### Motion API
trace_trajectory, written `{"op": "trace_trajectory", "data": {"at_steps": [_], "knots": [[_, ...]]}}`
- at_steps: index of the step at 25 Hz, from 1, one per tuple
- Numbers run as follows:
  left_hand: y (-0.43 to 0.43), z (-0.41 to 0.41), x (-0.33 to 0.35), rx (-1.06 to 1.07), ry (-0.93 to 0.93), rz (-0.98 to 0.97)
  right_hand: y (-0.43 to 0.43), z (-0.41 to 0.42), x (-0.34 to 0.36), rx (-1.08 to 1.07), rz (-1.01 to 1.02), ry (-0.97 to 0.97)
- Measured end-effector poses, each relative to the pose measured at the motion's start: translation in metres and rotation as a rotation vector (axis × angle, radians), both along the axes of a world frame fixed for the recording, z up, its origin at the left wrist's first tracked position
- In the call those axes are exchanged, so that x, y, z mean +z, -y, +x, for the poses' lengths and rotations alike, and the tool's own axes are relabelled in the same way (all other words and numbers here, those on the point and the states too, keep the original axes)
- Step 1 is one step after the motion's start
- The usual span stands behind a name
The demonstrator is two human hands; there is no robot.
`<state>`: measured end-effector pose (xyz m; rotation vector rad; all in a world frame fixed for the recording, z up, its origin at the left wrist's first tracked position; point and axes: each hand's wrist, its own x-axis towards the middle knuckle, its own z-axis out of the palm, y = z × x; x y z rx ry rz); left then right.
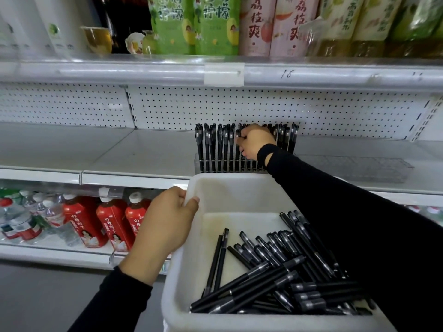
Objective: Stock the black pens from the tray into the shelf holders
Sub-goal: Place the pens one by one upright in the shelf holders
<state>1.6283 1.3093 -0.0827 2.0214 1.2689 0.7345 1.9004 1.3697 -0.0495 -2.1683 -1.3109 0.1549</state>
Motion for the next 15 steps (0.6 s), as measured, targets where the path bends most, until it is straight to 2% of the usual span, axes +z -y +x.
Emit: {"op": "trace_trajectory", "data": {"at_steps": [4,7,9,12,15], "knots": [[0.0,-0.002,0.0,-0.004,-0.011,0.013,0.002,-0.003,0.001,-0.026,-0.086,0.012],[-0.002,-0.003,0.003,0.0,-0.014,0.021,0.028,-0.009,0.013,-0.017,-0.117,0.169],[-0.004,-0.002,0.004,0.005,-0.027,0.037,0.058,-0.015,0.024,0.058,-0.119,0.191],[-0.005,0.0,0.006,0.023,-0.045,0.043,0.102,-0.031,0.03,0.199,-0.317,0.158],[-0.011,-0.005,0.01,0.053,-0.049,0.046,0.13,-0.039,0.032,0.196,-0.282,0.261]]}}
